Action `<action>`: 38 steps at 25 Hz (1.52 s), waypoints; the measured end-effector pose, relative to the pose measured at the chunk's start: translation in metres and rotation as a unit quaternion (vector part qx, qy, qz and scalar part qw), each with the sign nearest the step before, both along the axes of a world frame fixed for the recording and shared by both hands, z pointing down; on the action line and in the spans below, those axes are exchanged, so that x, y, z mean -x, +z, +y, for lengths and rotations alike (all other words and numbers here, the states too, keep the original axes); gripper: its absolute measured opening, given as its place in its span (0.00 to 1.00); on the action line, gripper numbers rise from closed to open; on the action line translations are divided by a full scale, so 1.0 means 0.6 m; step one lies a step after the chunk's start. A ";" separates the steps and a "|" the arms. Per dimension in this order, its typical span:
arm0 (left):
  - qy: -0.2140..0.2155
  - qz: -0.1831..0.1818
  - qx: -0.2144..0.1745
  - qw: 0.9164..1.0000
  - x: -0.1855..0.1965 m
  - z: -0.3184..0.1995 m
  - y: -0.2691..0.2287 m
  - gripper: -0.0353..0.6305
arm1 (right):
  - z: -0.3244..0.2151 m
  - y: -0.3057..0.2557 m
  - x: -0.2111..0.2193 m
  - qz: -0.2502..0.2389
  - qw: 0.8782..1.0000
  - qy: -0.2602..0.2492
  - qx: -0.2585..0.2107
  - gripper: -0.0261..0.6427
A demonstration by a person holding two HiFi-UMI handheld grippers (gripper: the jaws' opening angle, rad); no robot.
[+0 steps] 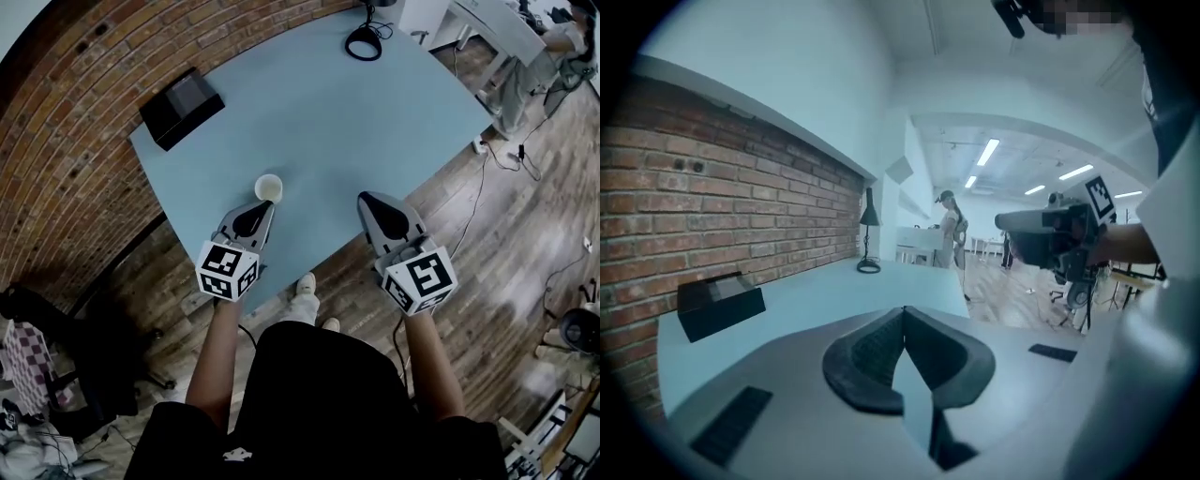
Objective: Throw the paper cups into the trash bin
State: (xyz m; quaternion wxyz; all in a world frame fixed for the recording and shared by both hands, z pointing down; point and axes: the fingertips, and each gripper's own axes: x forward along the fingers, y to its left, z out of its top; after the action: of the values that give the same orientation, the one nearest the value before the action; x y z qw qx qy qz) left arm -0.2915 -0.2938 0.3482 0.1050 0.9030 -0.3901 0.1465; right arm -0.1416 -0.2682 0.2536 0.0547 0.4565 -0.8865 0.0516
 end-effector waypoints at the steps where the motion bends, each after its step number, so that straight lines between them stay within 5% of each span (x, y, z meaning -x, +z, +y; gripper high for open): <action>1: -0.001 -0.014 0.003 1.000 0.002 -0.007 0.012 0.07 | -0.007 0.004 -0.001 0.003 1.000 0.002 0.004 0.05; 7: 0.005 -0.062 0.020 0.998 0.003 -0.039 0.066 0.07 | -0.034 0.029 0.003 0.011 1.000 0.006 0.026 0.05; 14: 0.045 -0.115 0.040 0.992 -0.009 -0.066 0.126 0.29 | -0.063 0.057 0.012 0.017 0.999 0.010 0.048 0.05; 18: 0.070 -0.149 0.044 0.985 -0.016 -0.077 0.166 0.33 | -0.073 0.078 0.015 0.018 0.998 0.016 0.063 0.05; 27: 0.110 -0.229 0.078 0.964 -0.026 -0.093 0.244 0.34 | -0.097 0.112 0.024 0.032 0.995 0.029 0.090 0.05; 38: 0.123 -0.247 0.086 0.957 -0.024 -0.091 0.263 0.16 | -0.112 0.135 0.030 0.052 0.993 0.032 0.104 0.05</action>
State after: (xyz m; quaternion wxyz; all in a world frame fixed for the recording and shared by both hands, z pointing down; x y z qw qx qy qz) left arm -0.2768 -0.3486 0.5058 0.0639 0.8670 -0.2758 0.4102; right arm -0.1598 -0.3352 0.3348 0.1462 0.4783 -0.8573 0.1216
